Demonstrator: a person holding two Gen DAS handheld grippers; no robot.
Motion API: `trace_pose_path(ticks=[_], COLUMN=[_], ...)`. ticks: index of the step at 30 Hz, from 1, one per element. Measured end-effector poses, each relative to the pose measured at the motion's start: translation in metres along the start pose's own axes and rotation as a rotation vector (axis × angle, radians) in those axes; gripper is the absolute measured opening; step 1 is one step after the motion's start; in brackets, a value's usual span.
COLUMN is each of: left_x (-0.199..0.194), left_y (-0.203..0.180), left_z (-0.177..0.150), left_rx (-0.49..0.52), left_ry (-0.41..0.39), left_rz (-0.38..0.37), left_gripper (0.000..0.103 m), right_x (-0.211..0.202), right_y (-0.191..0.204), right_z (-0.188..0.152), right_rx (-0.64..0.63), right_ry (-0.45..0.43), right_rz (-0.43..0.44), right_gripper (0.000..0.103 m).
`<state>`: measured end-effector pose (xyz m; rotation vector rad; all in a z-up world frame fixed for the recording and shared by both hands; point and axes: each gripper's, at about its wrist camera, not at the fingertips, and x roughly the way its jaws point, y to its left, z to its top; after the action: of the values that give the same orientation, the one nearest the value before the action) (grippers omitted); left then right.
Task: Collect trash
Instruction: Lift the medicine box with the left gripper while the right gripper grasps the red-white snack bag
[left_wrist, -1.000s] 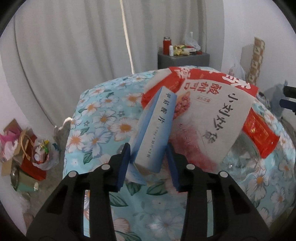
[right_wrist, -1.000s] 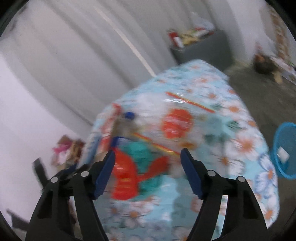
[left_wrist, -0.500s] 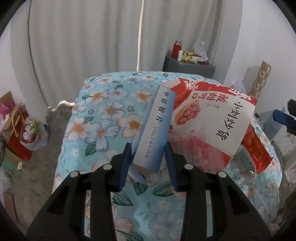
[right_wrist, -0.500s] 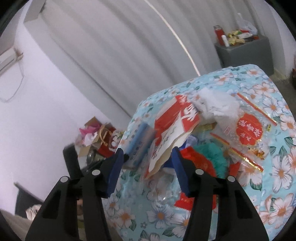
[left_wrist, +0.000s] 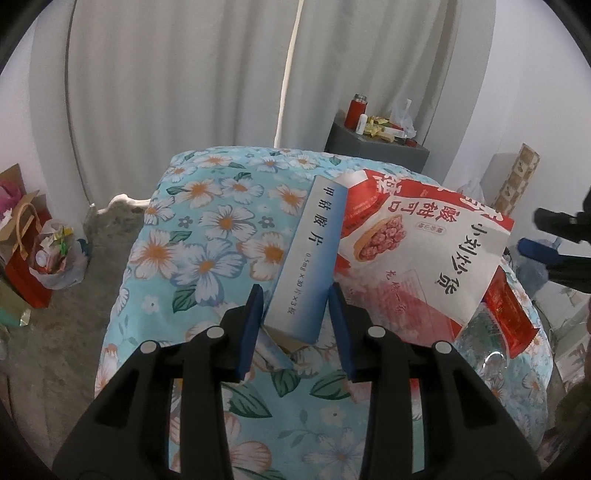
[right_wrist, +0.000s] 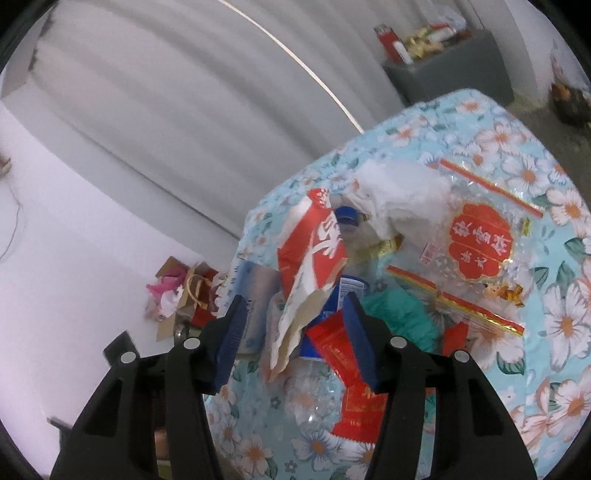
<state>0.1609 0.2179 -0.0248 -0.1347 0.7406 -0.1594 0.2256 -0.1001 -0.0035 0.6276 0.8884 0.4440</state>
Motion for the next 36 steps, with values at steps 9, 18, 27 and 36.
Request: trace_pose_path(ticks=[9, 18, 27, 36], left_x=[-0.005, -0.026, -0.052, -0.091], left_y=[0.003, 0.004, 0.0, -0.02], left_z=[0.0, 0.007, 0.022, 0.037], left_rx=[-0.015, -0.019, -0.02, 0.011], left_ry=[-0.019, -0.104, -0.197, -0.285], left_rz=[-0.004, 0.009, 0.027, 0.03], left_gripper=[0.031, 0.029, 0.028, 0.027], right_x=[0.033, 0.031, -0.007, -0.067], right_y=[0.0, 0.049, 0.08, 0.089], right_z=[0.012, 0.015, 0.031, 0.027], right_rx=[-0.007, -0.309, -0.421, -0.423], right_ry=[0.004, -0.114, -0.243, -0.344], right_rz=[-0.035, -0.089, -0.033, 0.048], right_gripper=[0.024, 0.004, 0.003, 0.003])
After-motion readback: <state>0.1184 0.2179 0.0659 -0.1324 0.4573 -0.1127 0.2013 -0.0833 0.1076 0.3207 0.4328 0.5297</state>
